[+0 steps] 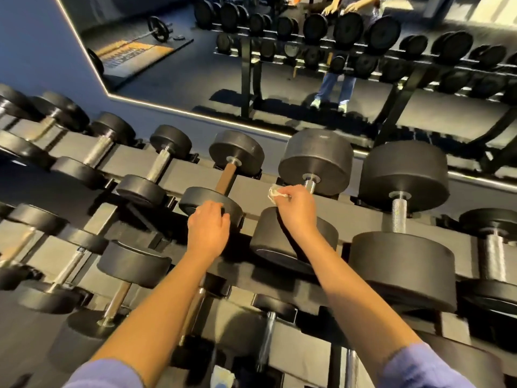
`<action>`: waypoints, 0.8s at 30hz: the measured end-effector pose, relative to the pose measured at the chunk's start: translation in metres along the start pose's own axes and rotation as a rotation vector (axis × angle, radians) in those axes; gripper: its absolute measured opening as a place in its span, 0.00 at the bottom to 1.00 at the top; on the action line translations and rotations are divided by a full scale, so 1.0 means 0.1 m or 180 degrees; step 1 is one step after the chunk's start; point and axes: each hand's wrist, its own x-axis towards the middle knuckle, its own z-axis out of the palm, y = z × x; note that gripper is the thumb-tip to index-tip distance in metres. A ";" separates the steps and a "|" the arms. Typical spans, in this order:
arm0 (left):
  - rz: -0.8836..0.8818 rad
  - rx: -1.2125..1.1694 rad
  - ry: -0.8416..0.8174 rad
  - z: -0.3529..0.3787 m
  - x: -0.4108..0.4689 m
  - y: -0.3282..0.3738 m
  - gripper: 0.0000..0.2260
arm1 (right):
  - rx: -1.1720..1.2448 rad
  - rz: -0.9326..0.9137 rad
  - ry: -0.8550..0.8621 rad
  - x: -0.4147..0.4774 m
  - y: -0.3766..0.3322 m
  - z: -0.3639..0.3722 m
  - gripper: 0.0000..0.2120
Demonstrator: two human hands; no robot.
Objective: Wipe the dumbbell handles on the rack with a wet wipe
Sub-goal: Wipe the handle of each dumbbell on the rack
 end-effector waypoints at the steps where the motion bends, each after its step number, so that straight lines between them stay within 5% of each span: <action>1: 0.0066 0.0024 0.0016 -0.01 0.05 -0.06 0.12 | -0.0101 -0.0050 -0.0021 0.01 -0.03 0.05 0.11; 8: 0.0827 0.0235 -0.0030 -0.09 0.59 -0.42 0.10 | -0.0110 -0.0057 -0.0343 0.18 -0.31 0.59 0.11; 18: 0.0524 -0.0601 -0.0650 0.08 1.27 -0.52 0.12 | 0.0203 0.0654 0.0154 0.43 -0.35 1.03 0.06; 24: 0.0488 -0.1065 -0.0462 0.16 1.25 -0.57 0.17 | 0.0225 0.0774 0.0078 0.56 -0.46 1.32 0.06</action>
